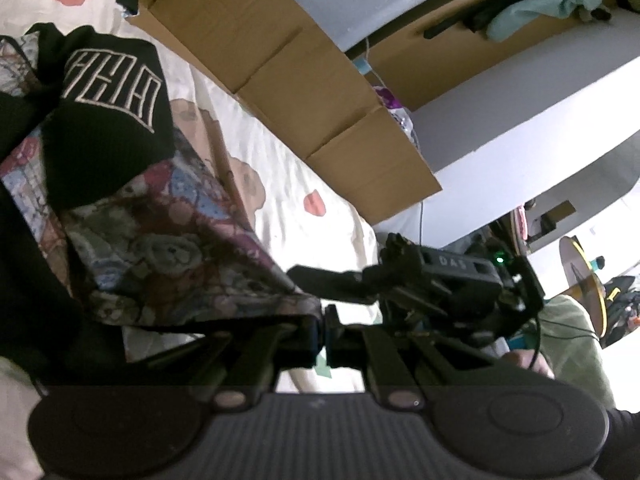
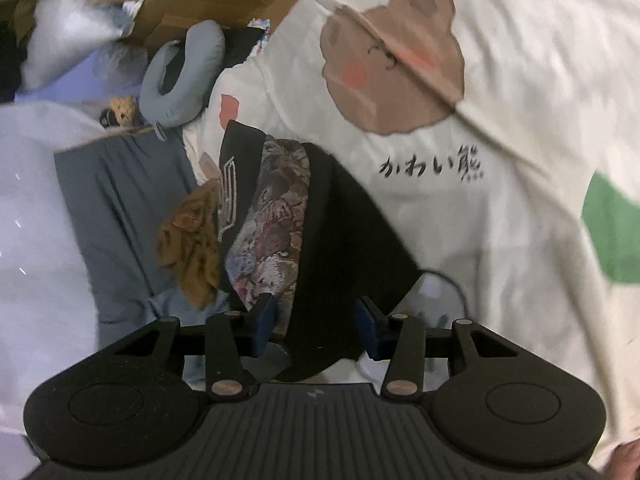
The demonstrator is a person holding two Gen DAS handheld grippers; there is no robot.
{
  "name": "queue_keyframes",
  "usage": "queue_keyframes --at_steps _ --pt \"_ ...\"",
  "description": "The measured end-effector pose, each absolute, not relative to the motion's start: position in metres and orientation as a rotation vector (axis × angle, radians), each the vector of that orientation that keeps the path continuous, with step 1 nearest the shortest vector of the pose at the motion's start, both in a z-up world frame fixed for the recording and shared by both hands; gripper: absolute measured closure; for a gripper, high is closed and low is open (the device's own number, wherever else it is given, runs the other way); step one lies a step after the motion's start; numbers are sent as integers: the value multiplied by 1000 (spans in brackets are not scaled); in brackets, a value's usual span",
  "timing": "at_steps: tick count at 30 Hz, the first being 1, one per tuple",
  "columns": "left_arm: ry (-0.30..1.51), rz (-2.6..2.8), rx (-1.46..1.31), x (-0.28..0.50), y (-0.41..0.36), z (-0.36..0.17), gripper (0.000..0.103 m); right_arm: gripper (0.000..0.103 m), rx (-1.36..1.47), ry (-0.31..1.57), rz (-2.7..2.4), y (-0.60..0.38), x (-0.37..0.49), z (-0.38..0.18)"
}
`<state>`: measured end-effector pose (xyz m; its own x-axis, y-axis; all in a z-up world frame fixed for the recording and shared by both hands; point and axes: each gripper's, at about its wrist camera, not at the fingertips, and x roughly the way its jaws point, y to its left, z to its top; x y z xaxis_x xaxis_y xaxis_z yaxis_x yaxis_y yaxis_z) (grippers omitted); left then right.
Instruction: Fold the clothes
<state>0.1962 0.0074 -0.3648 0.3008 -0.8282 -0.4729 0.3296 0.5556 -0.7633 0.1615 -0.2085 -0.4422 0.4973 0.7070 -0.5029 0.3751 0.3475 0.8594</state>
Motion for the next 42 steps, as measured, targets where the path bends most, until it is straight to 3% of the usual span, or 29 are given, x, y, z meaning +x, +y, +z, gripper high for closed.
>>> queue_keyframes --at_steps 4,6,8,9,12,14,18,27,31,32,35,42 --pt "989 -848 -599 195 3 -365 100 69 1314 1101 317 -202 164 -447" --pt "995 -855 -596 194 1 -366 100 82 1322 1095 330 -201 166 -447" --pt "999 -867 -592 192 0 -366 100 88 1297 1087 324 -202 167 -444" --pt "999 -875 -588 192 -1 -366 100 96 1282 1080 318 -203 166 -442" --pt "1016 -902 -561 193 -5 -365 99 100 1259 1054 297 -212 164 -440" --pt "1028 -914 -535 192 -6 -365 98 101 1230 1038 277 -219 161 -437" --pt "1035 -869 -488 195 2 -364 84 101 1156 1026 222 -235 159 -433" --pt "1019 -656 -432 208 45 -364 69 101 1009 1002 90 -270 144 -424" --pt "998 -553 -415 214 68 -361 67 101 962 978 24 -289 137 -418" --pt "994 -530 -417 215 74 -360 64 101 952 973 7 -293 135 -416" --pt "953 -449 -411 221 93 -354 41 102 920 961 -34 -305 130 -412" --pt "863 -328 -338 249 118 -338 30 102 876 942 -111 -327 115 -404"
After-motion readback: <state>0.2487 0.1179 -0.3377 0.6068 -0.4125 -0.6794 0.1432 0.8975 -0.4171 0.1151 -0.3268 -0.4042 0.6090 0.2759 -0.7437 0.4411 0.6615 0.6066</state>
